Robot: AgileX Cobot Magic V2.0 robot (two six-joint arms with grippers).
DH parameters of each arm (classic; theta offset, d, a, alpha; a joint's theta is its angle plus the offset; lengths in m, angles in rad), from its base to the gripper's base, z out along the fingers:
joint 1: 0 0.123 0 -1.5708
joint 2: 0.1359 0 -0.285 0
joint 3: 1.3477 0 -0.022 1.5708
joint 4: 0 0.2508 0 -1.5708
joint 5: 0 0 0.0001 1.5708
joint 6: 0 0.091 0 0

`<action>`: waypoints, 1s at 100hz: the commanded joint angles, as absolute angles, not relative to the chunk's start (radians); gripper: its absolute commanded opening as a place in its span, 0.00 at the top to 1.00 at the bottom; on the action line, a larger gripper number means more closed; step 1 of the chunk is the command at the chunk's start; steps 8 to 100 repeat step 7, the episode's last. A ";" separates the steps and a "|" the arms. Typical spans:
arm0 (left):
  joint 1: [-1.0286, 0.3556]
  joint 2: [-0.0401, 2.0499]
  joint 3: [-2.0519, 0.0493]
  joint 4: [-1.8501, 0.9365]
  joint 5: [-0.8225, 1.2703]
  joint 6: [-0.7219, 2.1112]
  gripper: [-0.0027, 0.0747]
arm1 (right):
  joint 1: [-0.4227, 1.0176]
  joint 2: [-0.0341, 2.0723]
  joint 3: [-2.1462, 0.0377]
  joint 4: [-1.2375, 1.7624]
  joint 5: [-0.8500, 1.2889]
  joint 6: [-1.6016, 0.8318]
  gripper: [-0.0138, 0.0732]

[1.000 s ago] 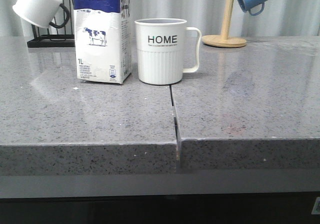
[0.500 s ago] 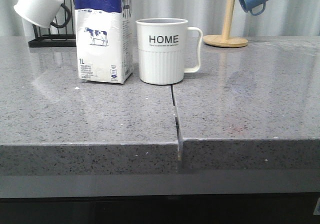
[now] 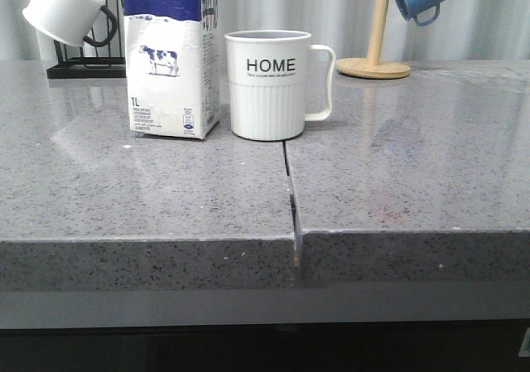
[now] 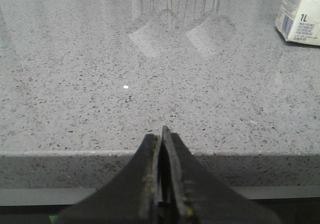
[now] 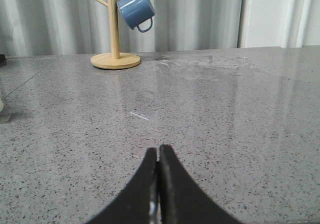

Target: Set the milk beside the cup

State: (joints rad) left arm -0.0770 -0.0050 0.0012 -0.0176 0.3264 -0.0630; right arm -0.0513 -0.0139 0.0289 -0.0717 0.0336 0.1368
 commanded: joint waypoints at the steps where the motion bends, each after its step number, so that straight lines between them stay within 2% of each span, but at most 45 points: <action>1: -0.080 -0.036 0.042 -0.024 0.284 -0.073 0.99 | -0.057 -0.030 0.011 -0.070 -0.054 0.131 0.91; 100: -0.080 -0.036 0.042 -0.024 0.284 -0.073 0.99 | -0.057 -0.030 0.011 -0.070 -0.054 0.131 0.91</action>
